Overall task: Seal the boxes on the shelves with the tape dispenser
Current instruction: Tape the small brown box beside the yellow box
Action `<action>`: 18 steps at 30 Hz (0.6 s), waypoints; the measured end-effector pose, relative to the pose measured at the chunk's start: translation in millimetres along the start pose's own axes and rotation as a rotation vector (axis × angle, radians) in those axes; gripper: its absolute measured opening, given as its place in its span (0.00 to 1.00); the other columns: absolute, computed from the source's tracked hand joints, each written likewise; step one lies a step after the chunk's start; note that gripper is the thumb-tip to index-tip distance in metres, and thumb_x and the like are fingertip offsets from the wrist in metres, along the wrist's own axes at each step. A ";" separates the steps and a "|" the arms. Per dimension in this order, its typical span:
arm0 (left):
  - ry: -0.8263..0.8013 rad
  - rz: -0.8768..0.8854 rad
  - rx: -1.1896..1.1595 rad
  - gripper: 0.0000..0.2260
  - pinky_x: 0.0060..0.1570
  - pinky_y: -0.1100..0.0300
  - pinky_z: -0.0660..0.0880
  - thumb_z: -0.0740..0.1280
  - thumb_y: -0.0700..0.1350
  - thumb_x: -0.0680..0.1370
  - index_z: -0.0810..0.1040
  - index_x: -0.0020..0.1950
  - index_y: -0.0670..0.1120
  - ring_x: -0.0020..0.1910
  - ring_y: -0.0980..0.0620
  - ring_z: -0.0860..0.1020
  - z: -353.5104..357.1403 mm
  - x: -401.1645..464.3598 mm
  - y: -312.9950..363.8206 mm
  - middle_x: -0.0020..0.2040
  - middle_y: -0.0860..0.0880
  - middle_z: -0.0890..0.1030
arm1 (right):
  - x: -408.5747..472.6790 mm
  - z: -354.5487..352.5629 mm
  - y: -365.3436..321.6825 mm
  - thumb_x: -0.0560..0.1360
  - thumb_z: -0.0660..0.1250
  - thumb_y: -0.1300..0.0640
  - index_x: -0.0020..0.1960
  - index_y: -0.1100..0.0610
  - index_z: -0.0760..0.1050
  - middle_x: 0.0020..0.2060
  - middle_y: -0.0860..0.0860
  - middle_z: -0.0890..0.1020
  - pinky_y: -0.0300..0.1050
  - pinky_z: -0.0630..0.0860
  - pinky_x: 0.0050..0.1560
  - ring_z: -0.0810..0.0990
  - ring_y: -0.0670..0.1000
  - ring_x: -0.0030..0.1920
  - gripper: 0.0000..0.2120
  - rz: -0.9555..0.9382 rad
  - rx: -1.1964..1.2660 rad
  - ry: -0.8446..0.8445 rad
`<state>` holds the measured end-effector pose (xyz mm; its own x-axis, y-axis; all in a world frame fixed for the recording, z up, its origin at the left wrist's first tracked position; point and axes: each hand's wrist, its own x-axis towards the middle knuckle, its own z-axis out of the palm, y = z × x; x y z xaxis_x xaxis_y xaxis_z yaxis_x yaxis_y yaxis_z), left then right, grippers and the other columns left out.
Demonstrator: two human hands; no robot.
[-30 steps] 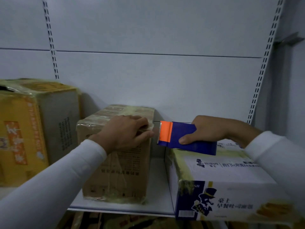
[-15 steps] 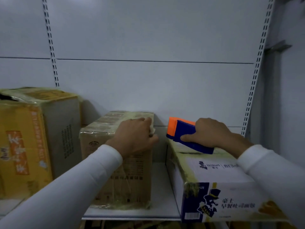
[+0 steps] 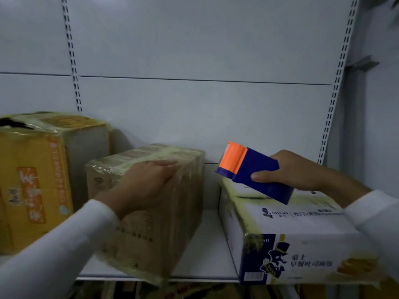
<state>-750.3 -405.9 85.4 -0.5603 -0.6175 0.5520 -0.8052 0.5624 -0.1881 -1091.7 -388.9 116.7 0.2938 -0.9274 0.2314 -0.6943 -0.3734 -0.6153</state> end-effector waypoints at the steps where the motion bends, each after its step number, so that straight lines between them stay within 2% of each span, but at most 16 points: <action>1: 0.014 0.061 -0.083 0.24 0.60 0.57 0.72 0.49 0.59 0.79 0.72 0.70 0.54 0.65 0.50 0.75 -6.7 -12.6 -10.4 0.68 0.53 0.75 | 0.9 -1.0 -2.5 0.65 0.73 0.35 0.37 0.56 0.78 0.32 0.52 0.83 0.34 0.72 0.31 0.80 0.47 0.30 0.23 -0.012 0.007 0.000; 4: 0.024 0.228 -0.184 0.20 0.67 0.56 0.68 0.54 0.54 0.81 0.72 0.70 0.50 0.68 0.54 0.71 -19.2 -41.8 -32.8 0.68 0.53 0.74 | 4.7 -1.1 -11.8 0.65 0.71 0.36 0.34 0.52 0.78 0.32 0.52 0.84 0.33 0.72 0.30 0.80 0.47 0.29 0.18 -0.040 0.032 0.001; 6: 0.012 0.234 -0.134 0.19 0.69 0.57 0.65 0.54 0.53 0.82 0.72 0.70 0.50 0.69 0.52 0.69 -23.3 -47.8 -42.6 0.68 0.52 0.74 | 6.9 0.6 -18.1 0.65 0.71 0.37 0.32 0.50 0.79 0.31 0.52 0.83 0.34 0.71 0.30 0.80 0.46 0.29 0.16 -0.055 0.059 -0.005; 8: -0.002 0.137 -0.111 0.20 0.67 0.54 0.66 0.53 0.54 0.81 0.72 0.70 0.50 0.67 0.49 0.71 -28.3 -50.2 -53.1 0.66 0.50 0.75 | 7.5 2.2 -22.7 0.65 0.72 0.37 0.31 0.51 0.78 0.30 0.52 0.83 0.34 0.71 0.30 0.80 0.46 0.28 0.17 -0.074 0.085 -0.018; 11: 0.047 0.002 -0.030 0.20 0.60 0.50 0.69 0.55 0.51 0.78 0.77 0.65 0.46 0.62 0.45 0.76 -27.3 -56.2 -66.8 0.62 0.46 0.79 | 4.4 5.4 -25.4 0.66 0.76 0.36 0.32 0.50 0.80 0.31 0.52 0.83 0.34 0.71 0.30 0.80 0.47 0.29 0.17 -0.088 0.090 -0.064; 14: 0.118 -0.161 0.105 0.15 0.55 0.49 0.73 0.61 0.49 0.75 0.79 0.57 0.46 0.55 0.43 0.79 -17.6 -48.2 -51.7 0.55 0.45 0.81 | 0.4 6.8 -22.7 0.66 0.76 0.36 0.37 0.55 0.81 0.35 0.57 0.84 0.37 0.73 0.33 0.82 0.51 0.32 0.21 -0.065 0.069 -0.075; 16: 0.177 -0.212 0.100 0.15 0.57 0.49 0.72 0.61 0.52 0.76 0.77 0.58 0.46 0.56 0.43 0.79 -9.2 -32.6 -25.6 0.55 0.45 0.81 | 0.3 8.5 -21.7 0.65 0.73 0.36 0.41 0.60 0.80 0.38 0.58 0.85 0.37 0.74 0.34 0.83 0.56 0.35 0.25 -0.052 0.037 -0.084; 18: 0.163 -0.178 0.101 0.22 0.61 0.49 0.69 0.60 0.58 0.76 0.74 0.63 0.45 0.60 0.44 0.76 0.3 -10.9 1.4 0.60 0.45 0.79 | 0.6 10.3 -21.6 0.63 0.73 0.34 0.45 0.63 0.80 0.39 0.58 0.85 0.40 0.75 0.37 0.84 0.60 0.39 0.30 -0.039 0.010 -0.100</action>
<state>-745.3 -398.5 78.9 -0.3762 -0.6004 0.7057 -0.9080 0.3905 -0.1519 -1069.7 -381.2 122.4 0.3849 -0.9053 0.1798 -0.6748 -0.4089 -0.6144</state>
